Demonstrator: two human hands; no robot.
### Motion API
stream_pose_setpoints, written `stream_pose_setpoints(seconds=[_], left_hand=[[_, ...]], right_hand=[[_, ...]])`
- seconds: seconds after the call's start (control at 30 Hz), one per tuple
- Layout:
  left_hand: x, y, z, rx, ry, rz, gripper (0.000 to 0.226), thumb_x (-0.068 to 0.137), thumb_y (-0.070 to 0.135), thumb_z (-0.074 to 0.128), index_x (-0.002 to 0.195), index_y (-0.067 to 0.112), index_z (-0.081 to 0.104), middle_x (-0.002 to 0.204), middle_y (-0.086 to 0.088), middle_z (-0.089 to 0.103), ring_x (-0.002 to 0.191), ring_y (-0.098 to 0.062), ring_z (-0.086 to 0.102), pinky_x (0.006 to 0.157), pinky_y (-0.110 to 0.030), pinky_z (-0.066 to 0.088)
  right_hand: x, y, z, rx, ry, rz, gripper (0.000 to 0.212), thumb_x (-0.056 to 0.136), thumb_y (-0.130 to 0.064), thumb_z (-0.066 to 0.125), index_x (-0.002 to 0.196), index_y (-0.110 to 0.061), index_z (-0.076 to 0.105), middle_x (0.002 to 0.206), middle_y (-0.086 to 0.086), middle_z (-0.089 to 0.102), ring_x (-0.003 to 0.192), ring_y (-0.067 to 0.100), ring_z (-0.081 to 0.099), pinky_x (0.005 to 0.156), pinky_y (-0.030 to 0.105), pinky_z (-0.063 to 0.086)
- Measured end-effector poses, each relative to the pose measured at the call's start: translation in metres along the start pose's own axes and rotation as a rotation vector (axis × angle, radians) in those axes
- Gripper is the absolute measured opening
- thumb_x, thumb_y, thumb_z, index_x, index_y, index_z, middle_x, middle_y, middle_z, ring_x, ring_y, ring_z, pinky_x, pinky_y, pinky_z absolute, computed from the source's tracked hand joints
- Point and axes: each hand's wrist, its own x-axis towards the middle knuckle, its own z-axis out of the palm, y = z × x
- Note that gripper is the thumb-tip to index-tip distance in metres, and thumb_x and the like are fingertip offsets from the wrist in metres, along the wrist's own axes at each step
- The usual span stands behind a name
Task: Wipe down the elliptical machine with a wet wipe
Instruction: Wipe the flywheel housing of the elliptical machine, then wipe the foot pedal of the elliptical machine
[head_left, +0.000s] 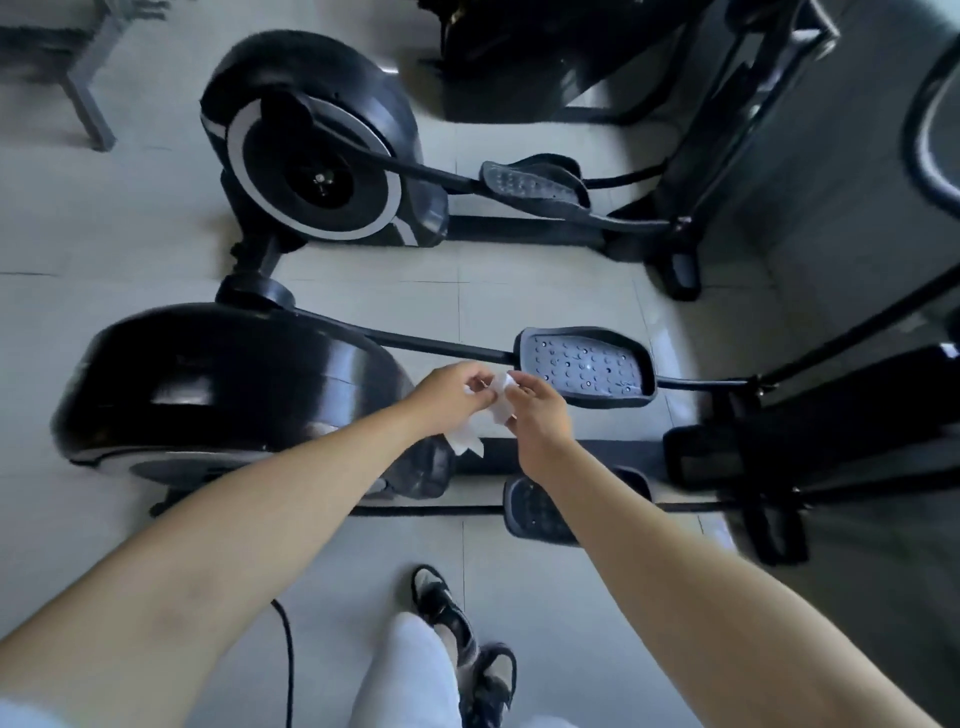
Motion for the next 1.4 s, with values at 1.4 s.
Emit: stream_pose_setpoints(seconds=[1.4], left_hand=[[0.134,-0.156,0.233,0.15,-0.351,0.066,0.012,0.103,0.022,0.052,0.109,0.018,0.062,0.093,0.006,0.064,0.084,-0.014,0.058,0.066,-0.021,0.04]], right_hand=[[0.109,0.246,-0.076,0.262,0.548,0.079,0.026,0.095,-0.007,0.054,0.116,-0.022,0.058,0.11,-0.002,0.063,0.094,0.013,0.065,0.08,0.03,0.058]])
